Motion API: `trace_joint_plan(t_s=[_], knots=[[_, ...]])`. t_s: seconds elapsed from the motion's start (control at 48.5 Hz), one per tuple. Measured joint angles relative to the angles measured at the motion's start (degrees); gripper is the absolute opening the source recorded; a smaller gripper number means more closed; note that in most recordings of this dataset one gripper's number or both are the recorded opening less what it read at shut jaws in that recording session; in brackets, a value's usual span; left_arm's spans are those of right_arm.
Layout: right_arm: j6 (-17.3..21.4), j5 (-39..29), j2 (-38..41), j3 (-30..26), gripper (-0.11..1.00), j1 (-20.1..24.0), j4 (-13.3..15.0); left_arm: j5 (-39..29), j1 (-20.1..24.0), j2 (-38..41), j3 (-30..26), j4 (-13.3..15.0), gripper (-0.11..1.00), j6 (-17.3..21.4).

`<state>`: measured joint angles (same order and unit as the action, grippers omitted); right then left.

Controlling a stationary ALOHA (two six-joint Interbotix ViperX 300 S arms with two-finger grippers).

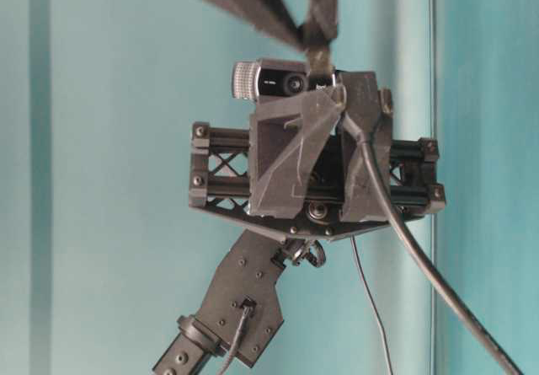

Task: Insert the USB using both arms.
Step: 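Align the male plug in the right gripper with the left socket, then push the right gripper's plug into the left gripper's socket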

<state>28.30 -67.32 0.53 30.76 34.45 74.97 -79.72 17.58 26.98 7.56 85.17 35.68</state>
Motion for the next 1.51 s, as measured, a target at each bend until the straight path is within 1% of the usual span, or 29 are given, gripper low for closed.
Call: trace_joint_plan(t_s=[0.062,0.144,0.351,0.454,0.681,1.507], knots=[[0.5,-0.6,0.9,-0.1,0.20,0.0,1.8,0.0,0.0,0.1,-0.2,0.0,0.29,0.0],[1.8,-1.0,1.2,-0.1,0.20,0.2,2.3,0.0,0.0,0.1,-0.2,0.0,0.29,0.0],[6.4,-3.0,1.2,1.6,0.20,1.8,2.3,-0.2,0.1,0.0,-0.1,0.0,0.29,0.0],[8.0,-3.3,1.3,2.5,0.20,2.1,1.6,-0.2,0.2,0.0,0.2,0.0,0.29,0.0],[8.2,-3.1,1.3,2.6,0.20,2.1,1.1,-0.1,0.6,0.1,0.4,0.0,0.29,0.0],[8.8,-0.7,1.8,2.6,0.20,1.5,1.1,1.9,0.4,0.0,0.1,0.0,0.29,0.0]])
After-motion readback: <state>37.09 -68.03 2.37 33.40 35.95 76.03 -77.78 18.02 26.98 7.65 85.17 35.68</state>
